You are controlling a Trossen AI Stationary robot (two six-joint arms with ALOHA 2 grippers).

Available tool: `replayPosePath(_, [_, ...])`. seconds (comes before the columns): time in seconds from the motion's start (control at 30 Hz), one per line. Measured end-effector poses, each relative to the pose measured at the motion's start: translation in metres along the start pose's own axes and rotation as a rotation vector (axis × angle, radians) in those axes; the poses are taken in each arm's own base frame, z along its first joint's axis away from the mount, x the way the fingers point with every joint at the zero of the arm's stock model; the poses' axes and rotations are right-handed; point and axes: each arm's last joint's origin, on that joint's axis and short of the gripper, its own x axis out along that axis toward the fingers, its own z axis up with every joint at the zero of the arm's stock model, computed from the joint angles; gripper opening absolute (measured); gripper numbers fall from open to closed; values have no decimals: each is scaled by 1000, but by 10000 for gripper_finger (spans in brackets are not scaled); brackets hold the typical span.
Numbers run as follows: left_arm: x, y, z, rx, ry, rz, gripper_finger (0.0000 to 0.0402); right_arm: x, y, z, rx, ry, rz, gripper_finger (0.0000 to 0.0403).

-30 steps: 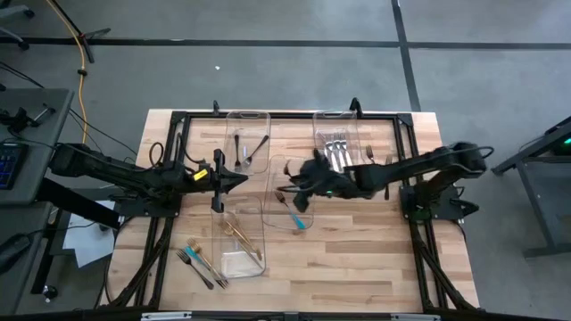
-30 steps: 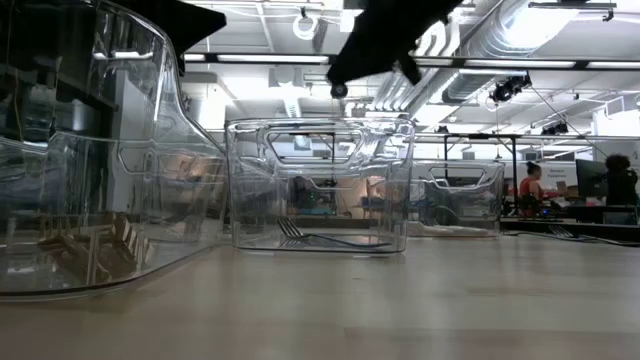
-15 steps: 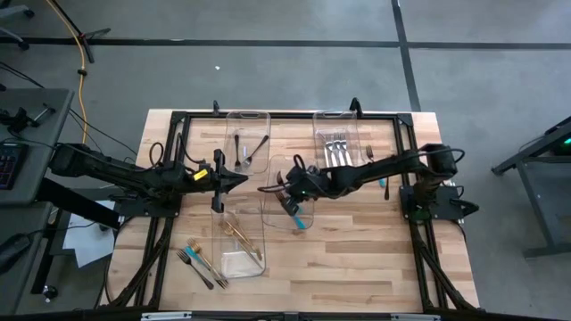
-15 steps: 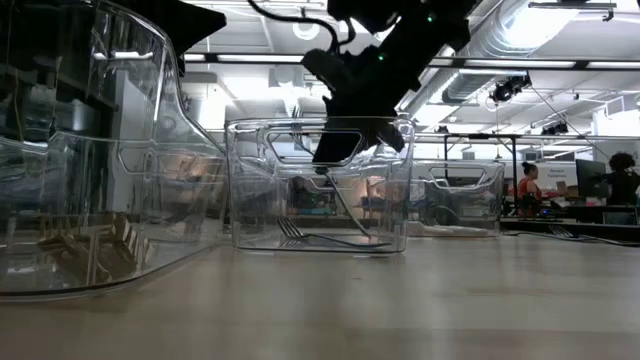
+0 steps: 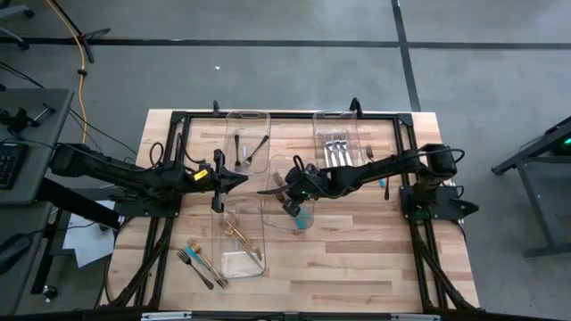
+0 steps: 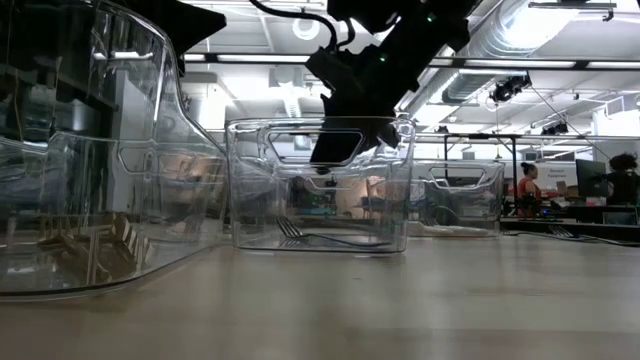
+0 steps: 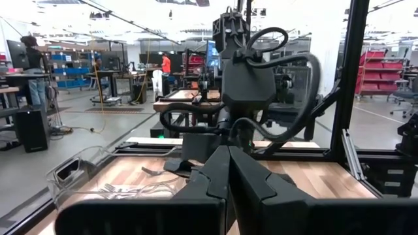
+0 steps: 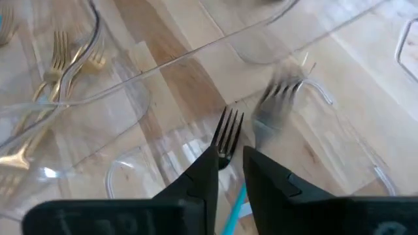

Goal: Sort silverware by color (type)
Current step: Put the blue fork into the center transparent bin

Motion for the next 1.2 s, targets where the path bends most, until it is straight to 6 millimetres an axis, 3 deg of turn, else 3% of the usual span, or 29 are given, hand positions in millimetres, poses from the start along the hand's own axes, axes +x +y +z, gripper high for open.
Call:
replayPosePath(0.2, [0, 0, 0, 1, 3, 0, 1, -4, -1, 2, -108, -28, -42, 112])
replayPosePath(0.43, [0, 0, -4, 8, 46, -1, 1, -34, 7, -6, -257, 13, -107, 138])
replayPosePath(0.53, [0, 0, -5, 9, 50, -1, 1, -52, 13, -19, -312, -24, -225, 138])
replayPosePath(0.7, [0, 0, -5, -2, 53, -1, 1, -79, 5, -61, -264, -101, -333, 138])
replayPosePath(0.9, [0, 0, -5, -7, 50, -1, 1, -114, -24, -108, -31, -209, -245, 138])
replayPosePath(1.07, [0, 0, -5, -7, 47, -1, 1, -136, -36, -113, 50, -447, -113, 138])
replayPosePath(1.2, [0, 0, -5, -8, 47, 0, 1, -143, -35, -111, -70, -594, 60, 138])
